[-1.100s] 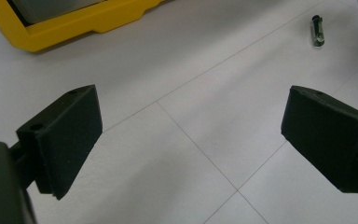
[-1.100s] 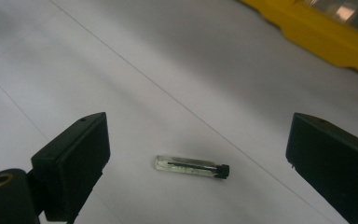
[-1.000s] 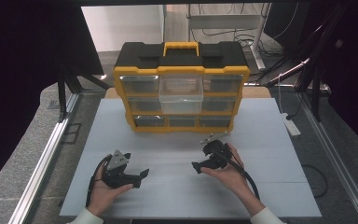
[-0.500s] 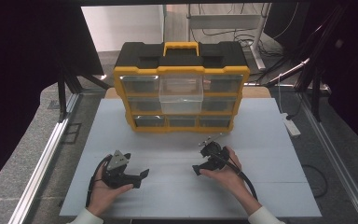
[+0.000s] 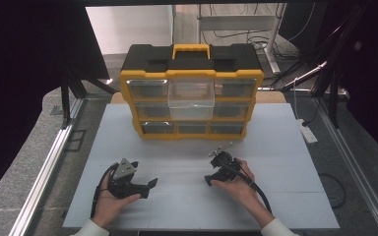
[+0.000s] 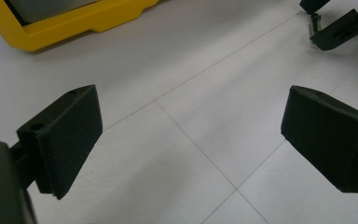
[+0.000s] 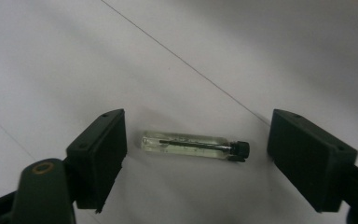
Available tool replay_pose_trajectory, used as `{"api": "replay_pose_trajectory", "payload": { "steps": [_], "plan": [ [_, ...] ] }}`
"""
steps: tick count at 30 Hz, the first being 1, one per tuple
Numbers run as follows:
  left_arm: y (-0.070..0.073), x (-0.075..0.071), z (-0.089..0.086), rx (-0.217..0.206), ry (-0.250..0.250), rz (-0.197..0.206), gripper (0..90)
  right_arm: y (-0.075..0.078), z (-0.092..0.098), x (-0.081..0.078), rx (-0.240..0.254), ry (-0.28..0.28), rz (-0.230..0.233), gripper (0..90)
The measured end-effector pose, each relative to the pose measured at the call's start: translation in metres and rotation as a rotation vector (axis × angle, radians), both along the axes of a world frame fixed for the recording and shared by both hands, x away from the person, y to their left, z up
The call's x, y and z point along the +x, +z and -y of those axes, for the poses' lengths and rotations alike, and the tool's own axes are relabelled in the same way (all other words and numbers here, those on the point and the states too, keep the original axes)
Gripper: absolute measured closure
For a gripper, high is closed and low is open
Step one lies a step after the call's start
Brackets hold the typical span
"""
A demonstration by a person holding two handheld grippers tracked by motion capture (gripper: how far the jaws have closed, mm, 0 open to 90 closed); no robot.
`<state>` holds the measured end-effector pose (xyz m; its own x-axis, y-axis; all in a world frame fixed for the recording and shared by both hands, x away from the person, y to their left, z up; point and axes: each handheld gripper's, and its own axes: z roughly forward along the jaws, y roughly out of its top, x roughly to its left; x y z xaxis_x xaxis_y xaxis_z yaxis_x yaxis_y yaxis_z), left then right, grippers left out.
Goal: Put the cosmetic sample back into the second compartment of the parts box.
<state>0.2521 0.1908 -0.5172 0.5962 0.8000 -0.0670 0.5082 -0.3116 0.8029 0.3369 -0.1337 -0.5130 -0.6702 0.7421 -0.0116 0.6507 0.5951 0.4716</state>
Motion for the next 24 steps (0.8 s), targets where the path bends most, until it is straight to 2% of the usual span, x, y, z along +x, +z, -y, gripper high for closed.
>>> {"api": "replay_pose_trajectory", "payload": {
  "steps": [3,6,10,19,24],
  "plan": [
    [0.0,0.0,0.0,0.0,-0.001,0.0,5.8,0.0,0.0,-0.001,-0.013,0.003,0.017,28.0],
    [0.0,0.0,0.0,0.001,-0.001,0.0,5.9,0.001,-0.001,-0.001,-0.012,0.002,0.019,30.7],
    [0.0,0.0,0.0,0.001,-0.001,0.001,5.9,0.002,-0.001,-0.003,-0.007,0.012,0.021,39.1],
    [0.0,-0.001,0.0,0.003,-0.002,0.001,5.9,0.003,0.0,-0.003,-0.008,0.02,0.027,40.2],
    [0.0,0.0,0.0,0.004,-0.001,0.002,5.9,0.011,0.005,-0.003,0.033,0.022,0.05,40.2]
  ]
}}
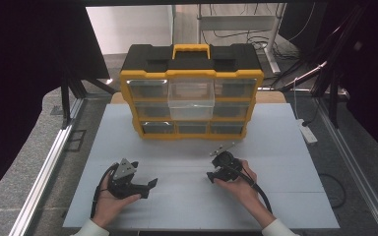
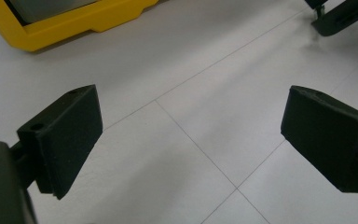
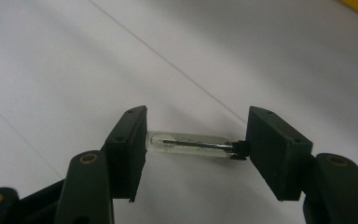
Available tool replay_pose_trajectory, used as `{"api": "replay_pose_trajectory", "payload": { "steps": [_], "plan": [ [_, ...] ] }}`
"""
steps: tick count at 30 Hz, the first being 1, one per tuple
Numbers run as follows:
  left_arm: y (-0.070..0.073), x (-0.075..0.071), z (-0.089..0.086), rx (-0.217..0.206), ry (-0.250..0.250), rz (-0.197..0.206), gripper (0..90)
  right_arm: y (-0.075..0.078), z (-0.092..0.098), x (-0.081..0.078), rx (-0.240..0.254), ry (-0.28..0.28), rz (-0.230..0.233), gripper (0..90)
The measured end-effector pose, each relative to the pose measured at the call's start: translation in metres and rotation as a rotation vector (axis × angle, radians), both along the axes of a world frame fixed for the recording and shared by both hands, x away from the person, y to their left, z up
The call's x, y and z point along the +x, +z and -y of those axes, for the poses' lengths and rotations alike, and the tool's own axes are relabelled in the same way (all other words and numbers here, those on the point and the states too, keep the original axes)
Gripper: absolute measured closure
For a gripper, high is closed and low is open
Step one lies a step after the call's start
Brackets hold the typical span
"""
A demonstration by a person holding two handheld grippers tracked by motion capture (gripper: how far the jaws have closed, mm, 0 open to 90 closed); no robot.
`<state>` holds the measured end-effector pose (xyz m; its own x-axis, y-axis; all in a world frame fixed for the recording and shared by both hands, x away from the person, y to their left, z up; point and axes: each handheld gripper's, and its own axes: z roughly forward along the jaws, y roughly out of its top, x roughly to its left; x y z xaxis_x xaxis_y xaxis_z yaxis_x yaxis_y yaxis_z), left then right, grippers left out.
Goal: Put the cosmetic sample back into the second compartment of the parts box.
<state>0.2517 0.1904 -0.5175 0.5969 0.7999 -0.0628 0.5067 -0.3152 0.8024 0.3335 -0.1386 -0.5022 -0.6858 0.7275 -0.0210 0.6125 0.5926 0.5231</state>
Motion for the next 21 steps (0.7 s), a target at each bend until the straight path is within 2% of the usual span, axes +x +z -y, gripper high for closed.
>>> {"api": "replay_pose_trajectory", "payload": {
  "steps": [9,14,15,21],
  "plan": [
    [0.0,0.0,0.0,0.0,0.0,0.0,6.0,0.016,0.013,-0.003,0.111,0.015,0.034,40.3],
    [0.0,0.0,0.0,0.0,0.0,0.0,6.0,0.027,0.019,-0.007,0.176,0.032,0.07,40.2],
    [0.0,0.0,0.0,0.0,0.0,0.0,6.0,0.027,0.019,-0.007,0.176,0.032,0.07,40.2],
    [0.0,0.0,0.0,-0.002,0.0,0.001,6.0,0.044,0.03,-0.016,0.269,0.066,0.133,40.2]
  ]
}}
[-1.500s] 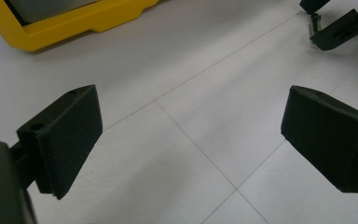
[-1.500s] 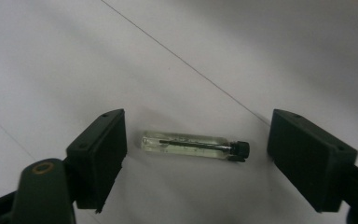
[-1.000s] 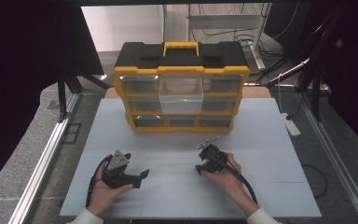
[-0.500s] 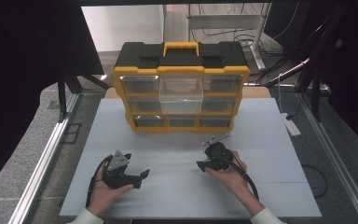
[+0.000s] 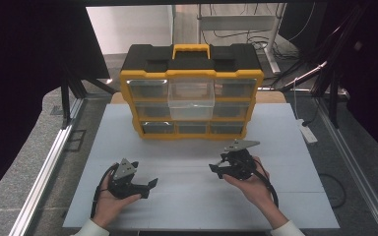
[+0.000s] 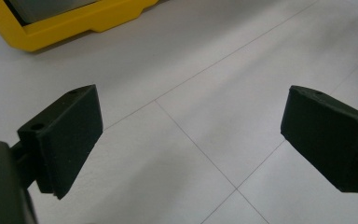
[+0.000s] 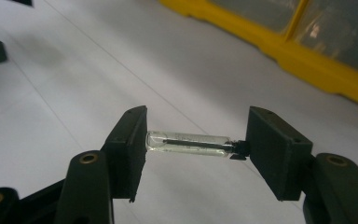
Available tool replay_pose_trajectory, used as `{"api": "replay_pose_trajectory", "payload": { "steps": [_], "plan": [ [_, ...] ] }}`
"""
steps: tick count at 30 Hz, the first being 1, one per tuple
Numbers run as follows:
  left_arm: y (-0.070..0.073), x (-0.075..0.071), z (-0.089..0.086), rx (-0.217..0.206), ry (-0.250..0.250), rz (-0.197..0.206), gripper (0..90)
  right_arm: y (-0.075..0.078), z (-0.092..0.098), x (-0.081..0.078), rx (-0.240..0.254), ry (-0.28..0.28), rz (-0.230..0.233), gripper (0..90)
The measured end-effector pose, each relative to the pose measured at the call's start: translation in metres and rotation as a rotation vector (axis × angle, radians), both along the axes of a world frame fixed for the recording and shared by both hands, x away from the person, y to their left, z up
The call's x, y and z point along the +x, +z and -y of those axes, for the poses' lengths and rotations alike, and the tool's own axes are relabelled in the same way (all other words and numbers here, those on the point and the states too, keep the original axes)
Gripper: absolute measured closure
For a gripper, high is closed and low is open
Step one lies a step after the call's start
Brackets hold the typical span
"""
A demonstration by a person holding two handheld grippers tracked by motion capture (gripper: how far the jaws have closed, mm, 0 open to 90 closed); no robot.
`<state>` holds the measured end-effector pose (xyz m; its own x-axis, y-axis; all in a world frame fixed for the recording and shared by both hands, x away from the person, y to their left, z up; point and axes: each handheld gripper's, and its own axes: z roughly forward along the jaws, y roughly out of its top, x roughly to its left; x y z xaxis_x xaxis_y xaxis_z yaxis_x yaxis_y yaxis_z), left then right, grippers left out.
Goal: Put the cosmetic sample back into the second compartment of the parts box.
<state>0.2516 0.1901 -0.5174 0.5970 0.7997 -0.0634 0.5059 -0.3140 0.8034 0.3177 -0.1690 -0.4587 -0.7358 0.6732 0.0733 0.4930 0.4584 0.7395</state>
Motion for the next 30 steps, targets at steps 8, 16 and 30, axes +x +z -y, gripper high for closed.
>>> {"api": "replay_pose_trajectory", "payload": {
  "steps": [8,16,30],
  "plan": [
    [0.0,0.0,0.0,-0.001,-0.001,0.0,6.1,0.014,0.016,-0.006,0.101,0.02,0.049,40.2],
    [0.0,0.0,0.0,-0.004,0.002,0.001,6.1,0.017,0.018,-0.007,0.137,0.035,0.072,40.2],
    [0.0,0.0,0.0,-0.005,0.003,0.0,6.1,0.037,0.029,-0.014,0.257,0.05,0.168,40.3]
  ]
}}
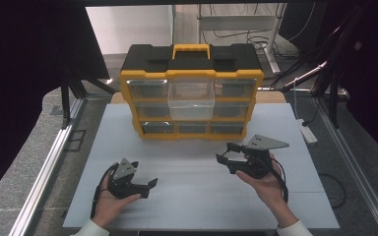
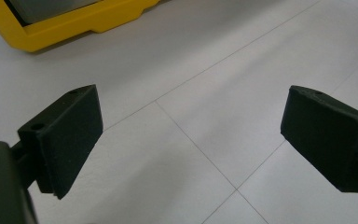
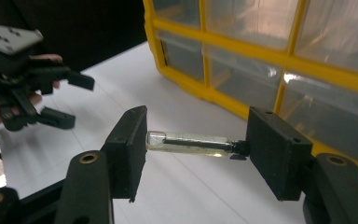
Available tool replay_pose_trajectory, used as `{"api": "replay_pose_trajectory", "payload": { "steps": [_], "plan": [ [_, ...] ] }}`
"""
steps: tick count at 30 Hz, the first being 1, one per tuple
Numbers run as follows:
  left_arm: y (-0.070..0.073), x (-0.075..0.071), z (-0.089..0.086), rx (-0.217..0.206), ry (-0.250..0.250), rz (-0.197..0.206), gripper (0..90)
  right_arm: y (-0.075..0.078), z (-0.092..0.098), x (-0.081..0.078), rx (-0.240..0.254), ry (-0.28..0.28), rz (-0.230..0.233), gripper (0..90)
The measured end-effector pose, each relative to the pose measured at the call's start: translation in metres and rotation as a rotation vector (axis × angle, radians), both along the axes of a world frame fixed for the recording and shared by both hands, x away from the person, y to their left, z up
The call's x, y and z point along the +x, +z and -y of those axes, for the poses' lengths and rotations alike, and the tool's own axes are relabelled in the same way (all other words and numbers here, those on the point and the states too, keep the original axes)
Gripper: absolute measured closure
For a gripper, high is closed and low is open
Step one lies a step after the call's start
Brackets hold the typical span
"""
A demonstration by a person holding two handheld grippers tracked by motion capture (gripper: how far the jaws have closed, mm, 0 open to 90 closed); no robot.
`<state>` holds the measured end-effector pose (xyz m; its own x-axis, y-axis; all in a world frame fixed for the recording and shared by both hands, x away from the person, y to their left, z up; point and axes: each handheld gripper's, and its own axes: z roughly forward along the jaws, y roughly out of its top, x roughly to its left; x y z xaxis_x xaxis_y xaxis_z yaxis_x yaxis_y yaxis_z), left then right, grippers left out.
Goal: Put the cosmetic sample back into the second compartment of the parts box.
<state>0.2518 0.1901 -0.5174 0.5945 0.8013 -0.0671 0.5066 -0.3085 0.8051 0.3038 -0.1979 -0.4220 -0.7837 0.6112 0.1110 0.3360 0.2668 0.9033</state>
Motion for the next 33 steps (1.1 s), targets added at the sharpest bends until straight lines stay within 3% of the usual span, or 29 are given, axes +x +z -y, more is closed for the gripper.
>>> {"api": "replay_pose_trajectory", "payload": {
  "steps": [16,33],
  "plan": [
    [0.0,0.0,0.0,-0.003,0.001,0.001,6.1,0.02,0.011,-0.005,0.093,-0.003,0.062,40.3],
    [0.0,0.0,0.0,0.002,-0.003,0.002,6.1,0.039,0.016,-0.002,0.128,0.0,0.11,40.3]
  ]
}}
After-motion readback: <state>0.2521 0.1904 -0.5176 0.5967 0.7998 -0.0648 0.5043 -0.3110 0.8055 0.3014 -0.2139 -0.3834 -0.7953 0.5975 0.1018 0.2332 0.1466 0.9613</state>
